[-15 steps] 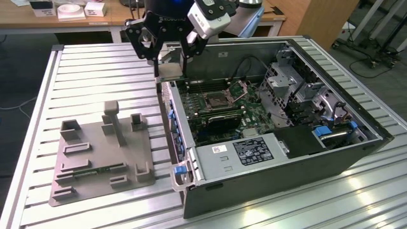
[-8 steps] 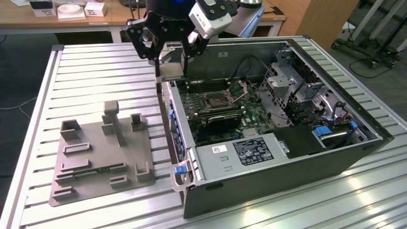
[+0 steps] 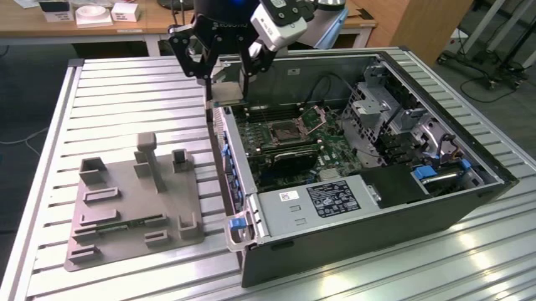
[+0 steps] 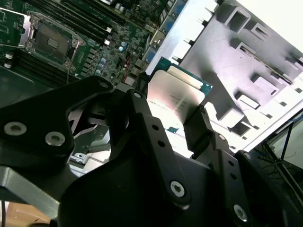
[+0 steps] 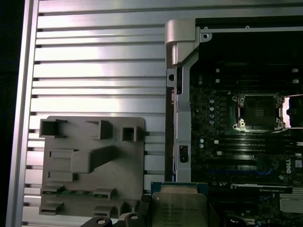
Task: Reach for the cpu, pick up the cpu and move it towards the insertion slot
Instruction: 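Pick up the cpu and move it towards the insertion slot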
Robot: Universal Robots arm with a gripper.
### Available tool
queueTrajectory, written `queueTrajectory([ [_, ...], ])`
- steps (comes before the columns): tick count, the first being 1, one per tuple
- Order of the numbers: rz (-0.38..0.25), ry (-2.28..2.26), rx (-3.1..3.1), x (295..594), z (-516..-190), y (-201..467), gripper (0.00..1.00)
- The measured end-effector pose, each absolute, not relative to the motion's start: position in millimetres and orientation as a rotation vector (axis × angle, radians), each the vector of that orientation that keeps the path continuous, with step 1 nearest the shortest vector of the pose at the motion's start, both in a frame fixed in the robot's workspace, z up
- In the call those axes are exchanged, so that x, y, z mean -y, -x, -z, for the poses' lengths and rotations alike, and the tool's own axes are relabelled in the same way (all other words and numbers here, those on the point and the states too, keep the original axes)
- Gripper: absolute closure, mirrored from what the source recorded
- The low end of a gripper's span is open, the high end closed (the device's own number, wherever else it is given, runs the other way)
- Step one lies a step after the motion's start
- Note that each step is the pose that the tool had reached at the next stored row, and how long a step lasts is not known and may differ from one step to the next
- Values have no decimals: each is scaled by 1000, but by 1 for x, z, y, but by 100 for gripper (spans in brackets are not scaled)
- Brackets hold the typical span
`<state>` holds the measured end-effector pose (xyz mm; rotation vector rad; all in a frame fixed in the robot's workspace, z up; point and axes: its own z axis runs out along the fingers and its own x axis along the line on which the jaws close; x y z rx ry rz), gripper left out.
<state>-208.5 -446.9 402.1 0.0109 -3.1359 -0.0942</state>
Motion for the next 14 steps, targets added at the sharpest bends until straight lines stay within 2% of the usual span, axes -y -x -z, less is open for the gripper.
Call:
queueTrajectory([
  [14,94,-11,3136,447,-402,204,46],
])
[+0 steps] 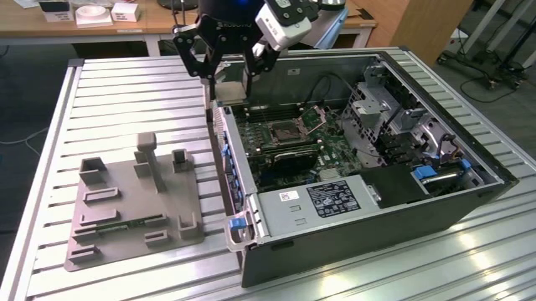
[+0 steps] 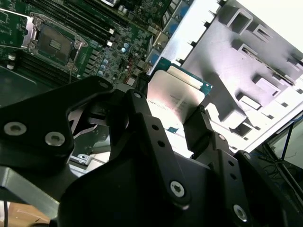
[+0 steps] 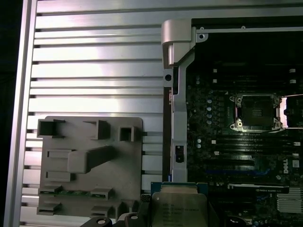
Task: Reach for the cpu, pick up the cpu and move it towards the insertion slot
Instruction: 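Pick up the cpu and move it towards the insertion slot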
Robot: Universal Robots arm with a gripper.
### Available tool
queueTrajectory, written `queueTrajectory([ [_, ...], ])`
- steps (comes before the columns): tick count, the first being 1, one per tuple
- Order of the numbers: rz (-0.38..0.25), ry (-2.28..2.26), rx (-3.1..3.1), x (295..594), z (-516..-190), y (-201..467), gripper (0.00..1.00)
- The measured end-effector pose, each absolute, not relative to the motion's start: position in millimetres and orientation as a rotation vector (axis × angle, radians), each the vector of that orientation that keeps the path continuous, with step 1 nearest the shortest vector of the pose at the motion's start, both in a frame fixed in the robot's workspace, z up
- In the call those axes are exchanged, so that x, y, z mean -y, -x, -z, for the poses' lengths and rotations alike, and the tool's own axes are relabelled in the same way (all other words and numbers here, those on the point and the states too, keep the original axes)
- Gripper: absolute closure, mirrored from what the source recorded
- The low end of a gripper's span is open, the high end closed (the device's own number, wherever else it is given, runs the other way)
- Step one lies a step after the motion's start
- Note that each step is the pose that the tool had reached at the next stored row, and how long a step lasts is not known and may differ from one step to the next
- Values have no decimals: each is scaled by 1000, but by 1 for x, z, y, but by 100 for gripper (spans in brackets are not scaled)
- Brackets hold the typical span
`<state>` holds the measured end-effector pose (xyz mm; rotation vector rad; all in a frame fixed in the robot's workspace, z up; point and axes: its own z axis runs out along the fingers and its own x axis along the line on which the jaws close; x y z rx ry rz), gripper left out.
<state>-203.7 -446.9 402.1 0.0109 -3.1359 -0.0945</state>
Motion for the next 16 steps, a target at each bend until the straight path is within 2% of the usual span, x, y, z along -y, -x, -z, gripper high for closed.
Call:
queueTrajectory([
  [16,94,-11,3136,447,-402,199,46],
])
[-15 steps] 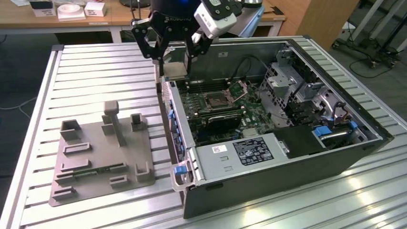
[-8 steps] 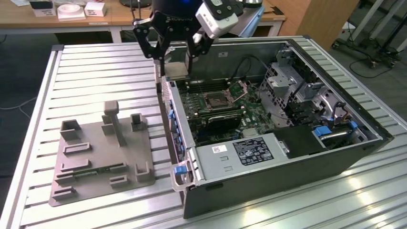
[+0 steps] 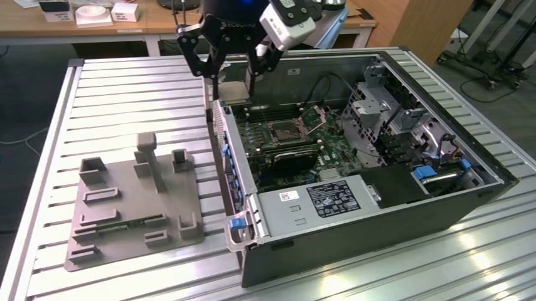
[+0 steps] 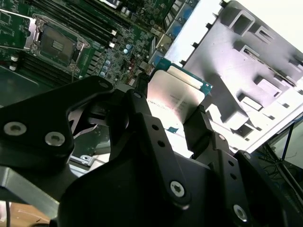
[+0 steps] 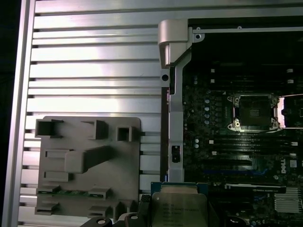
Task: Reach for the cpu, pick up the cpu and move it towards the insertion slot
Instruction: 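Pick up the cpu and move it towards the insertion slot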
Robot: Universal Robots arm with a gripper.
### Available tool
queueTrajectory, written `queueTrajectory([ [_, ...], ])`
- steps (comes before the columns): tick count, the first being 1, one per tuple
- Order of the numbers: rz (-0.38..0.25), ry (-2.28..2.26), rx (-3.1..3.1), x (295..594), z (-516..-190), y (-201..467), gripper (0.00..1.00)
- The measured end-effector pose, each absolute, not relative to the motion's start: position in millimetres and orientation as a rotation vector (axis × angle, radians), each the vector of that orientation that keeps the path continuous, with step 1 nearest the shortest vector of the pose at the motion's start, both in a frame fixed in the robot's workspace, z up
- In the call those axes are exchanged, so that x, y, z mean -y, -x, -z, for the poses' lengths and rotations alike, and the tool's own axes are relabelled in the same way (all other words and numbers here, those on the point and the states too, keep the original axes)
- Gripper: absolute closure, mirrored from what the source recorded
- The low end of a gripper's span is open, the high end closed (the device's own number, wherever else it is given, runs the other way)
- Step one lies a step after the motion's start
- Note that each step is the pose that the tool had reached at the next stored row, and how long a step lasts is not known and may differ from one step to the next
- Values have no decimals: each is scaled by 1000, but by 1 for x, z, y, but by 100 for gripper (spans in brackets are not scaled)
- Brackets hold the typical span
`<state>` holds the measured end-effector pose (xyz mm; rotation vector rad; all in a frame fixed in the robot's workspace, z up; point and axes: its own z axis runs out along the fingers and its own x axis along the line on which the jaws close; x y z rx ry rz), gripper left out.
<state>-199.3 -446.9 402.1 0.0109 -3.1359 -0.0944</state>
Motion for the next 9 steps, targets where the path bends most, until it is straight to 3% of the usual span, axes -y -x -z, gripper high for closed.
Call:
queueTrajectory([
  [9,95,-11,3136,447,-402,197,46],
])
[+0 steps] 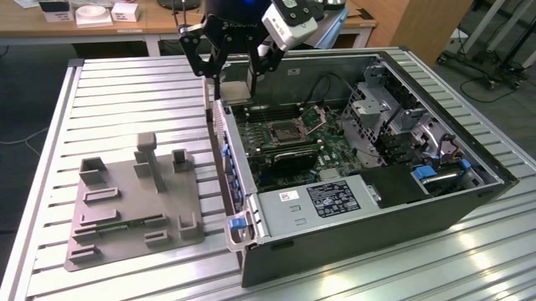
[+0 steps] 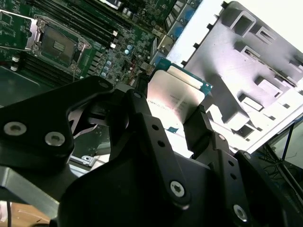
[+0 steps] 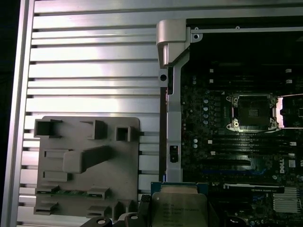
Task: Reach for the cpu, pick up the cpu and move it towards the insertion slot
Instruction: 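Pick up the cpu and move it towards the insertion slot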
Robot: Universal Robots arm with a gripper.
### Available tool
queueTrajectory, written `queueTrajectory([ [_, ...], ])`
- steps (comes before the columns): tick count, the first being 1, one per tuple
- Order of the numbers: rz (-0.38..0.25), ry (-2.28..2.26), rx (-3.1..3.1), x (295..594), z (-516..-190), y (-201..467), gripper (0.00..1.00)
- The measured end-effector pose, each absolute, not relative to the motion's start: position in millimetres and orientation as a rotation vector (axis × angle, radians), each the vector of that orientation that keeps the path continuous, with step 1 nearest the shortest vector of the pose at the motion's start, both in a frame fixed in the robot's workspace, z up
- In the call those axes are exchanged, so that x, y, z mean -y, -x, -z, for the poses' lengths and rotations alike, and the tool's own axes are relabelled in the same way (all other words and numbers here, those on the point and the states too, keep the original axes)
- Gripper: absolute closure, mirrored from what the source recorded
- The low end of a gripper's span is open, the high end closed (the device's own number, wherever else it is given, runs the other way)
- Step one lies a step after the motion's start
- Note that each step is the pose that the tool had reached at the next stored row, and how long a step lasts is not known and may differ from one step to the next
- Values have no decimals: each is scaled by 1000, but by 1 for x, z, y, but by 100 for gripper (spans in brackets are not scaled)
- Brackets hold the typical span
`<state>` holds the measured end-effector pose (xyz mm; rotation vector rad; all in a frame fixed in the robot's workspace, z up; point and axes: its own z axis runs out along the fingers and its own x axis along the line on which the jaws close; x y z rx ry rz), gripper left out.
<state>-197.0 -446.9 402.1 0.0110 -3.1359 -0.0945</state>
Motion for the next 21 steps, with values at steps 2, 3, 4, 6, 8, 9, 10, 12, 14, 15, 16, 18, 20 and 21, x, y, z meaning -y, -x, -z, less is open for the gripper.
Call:
queueTrajectory([
  [2,94,-11,3136,447,-402,196,46],
  [3,94,-11,3136,447,-402,196,46],
  [4,94,-11,3136,447,-402,196,46],
  [6,94,-11,3136,447,-402,196,46],
  [8,94,-11,3136,447,-402,195,46],
  [9,94,-11,3136,447,-402,195,46],
  [10,95,-11,3136,447,-402,195,46],
  [12,94,-11,3136,447,-402,194,46],
  [14,94,-11,3136,447,-402,194,46],
  [15,94,-11,3136,447,-402,193,46],
  [16,95,-11,3136,447,-402,193,46],
  [18,95,-11,3136,447,-402,192,46],
  [20,96,-11,3136,446,-402,189,46],
  [21,96,-11,3136,446,-402,187,46],
])
